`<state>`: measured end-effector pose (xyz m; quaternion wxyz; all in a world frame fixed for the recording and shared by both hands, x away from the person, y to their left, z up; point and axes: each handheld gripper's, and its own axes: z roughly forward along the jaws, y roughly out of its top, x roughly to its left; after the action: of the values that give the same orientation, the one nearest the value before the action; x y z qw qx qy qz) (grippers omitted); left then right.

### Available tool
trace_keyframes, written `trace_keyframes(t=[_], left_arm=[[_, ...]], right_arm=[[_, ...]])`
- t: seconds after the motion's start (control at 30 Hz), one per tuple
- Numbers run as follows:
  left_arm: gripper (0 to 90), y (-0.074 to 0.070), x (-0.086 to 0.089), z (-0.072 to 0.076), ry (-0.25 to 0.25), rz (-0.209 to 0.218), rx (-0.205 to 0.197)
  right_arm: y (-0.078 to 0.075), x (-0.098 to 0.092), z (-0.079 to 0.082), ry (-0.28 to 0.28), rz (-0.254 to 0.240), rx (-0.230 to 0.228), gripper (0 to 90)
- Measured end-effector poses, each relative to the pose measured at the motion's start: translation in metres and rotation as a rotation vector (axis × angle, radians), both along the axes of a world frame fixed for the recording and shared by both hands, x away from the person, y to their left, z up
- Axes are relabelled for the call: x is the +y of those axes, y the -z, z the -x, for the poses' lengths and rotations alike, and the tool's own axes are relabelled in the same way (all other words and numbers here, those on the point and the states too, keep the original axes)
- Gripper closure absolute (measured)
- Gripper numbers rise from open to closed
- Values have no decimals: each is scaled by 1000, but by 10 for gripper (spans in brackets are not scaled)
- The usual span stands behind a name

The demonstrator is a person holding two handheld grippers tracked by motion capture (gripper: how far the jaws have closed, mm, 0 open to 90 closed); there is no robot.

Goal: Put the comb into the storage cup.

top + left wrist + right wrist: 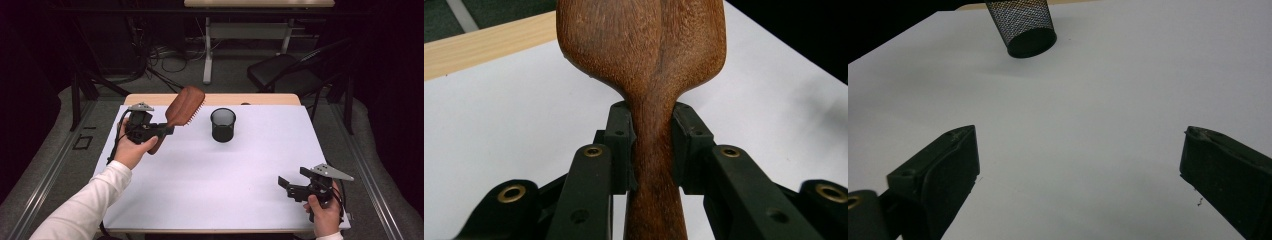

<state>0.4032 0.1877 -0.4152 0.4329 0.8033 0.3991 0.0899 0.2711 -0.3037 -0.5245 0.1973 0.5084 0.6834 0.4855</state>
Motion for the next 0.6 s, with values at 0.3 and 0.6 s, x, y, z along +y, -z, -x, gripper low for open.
trace_keyframes(t=[0.3, 0.6], left_arm=[[724, -5, -11, 1, 20, 17, -14], [724, -8, -16, -3, 34, 24, -16]], right_arm=[[-2, 4, -3, -6, 24, 24, 0], [-3, 8, -5, 0, 3, 45, 0]])
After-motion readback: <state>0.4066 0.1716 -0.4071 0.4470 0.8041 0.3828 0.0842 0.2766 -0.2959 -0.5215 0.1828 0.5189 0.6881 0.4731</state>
